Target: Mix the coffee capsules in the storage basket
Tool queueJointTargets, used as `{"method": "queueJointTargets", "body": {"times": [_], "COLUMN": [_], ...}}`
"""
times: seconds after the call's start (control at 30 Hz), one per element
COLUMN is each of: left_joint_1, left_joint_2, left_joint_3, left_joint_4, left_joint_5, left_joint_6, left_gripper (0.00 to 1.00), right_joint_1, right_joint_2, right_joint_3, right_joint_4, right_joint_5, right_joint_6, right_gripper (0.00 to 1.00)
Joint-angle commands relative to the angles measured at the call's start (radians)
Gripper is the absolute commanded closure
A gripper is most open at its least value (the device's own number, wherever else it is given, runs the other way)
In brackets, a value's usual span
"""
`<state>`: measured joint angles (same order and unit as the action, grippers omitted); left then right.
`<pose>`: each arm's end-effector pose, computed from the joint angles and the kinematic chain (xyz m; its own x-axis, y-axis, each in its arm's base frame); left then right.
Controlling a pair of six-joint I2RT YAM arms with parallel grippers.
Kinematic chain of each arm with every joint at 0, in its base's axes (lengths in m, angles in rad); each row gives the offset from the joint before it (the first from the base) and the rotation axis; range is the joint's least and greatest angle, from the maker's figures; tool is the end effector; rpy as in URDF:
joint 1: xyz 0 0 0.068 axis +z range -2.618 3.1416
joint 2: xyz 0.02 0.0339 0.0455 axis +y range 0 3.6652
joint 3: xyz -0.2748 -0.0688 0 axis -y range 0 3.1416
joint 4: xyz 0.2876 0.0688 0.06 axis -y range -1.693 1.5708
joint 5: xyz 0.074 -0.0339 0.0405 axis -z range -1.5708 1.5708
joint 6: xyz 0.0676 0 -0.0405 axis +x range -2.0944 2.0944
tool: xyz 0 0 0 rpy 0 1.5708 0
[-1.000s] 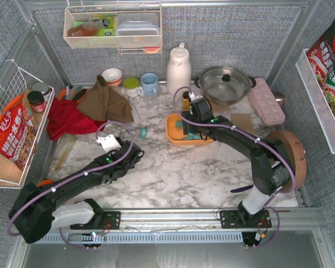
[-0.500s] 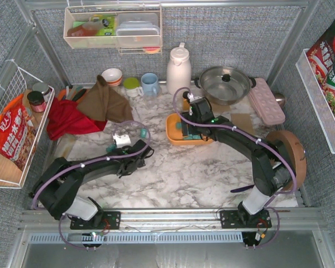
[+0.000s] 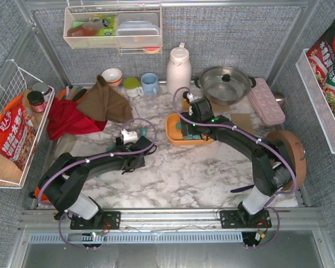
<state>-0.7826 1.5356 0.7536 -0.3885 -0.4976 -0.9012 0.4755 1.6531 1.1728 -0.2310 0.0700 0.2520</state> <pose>0.2416 -0.1948 0.1052 -0.7877 -0.1883 -0.5865 -0.2093 0.9773 -0.0327 0.3867 0.1938 0.2154 -0.6642 -0.0622 -0.7450 -0.2519 0.9569 0.1447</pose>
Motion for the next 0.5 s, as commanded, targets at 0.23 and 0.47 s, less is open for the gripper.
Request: {"method": "queueJointTargets", "body": {"times": [0.23, 0.47], "left_joint_1": [0.000, 0.001], "left_joint_2": [-0.018, -0.086], "left_joint_3": [0.007, 0.039], "left_joint_4": [-0.059, 0.023], "left_joint_5": [0.076, 0.120], "left_joint_6": [0.067, 0.181], "left_gripper": [0.50, 0.51], "right_joint_1": [-0.001, -0.001], "right_joint_2": [0.007, -0.008], "right_joint_3": [0.020, 0.027], "right_joint_4": [-0.007, -0.023], "right_joint_5": [-0.013, -0.021], "right_joint_6": [0.000, -0.003], "right_gripper": [0.29, 0.29]}}
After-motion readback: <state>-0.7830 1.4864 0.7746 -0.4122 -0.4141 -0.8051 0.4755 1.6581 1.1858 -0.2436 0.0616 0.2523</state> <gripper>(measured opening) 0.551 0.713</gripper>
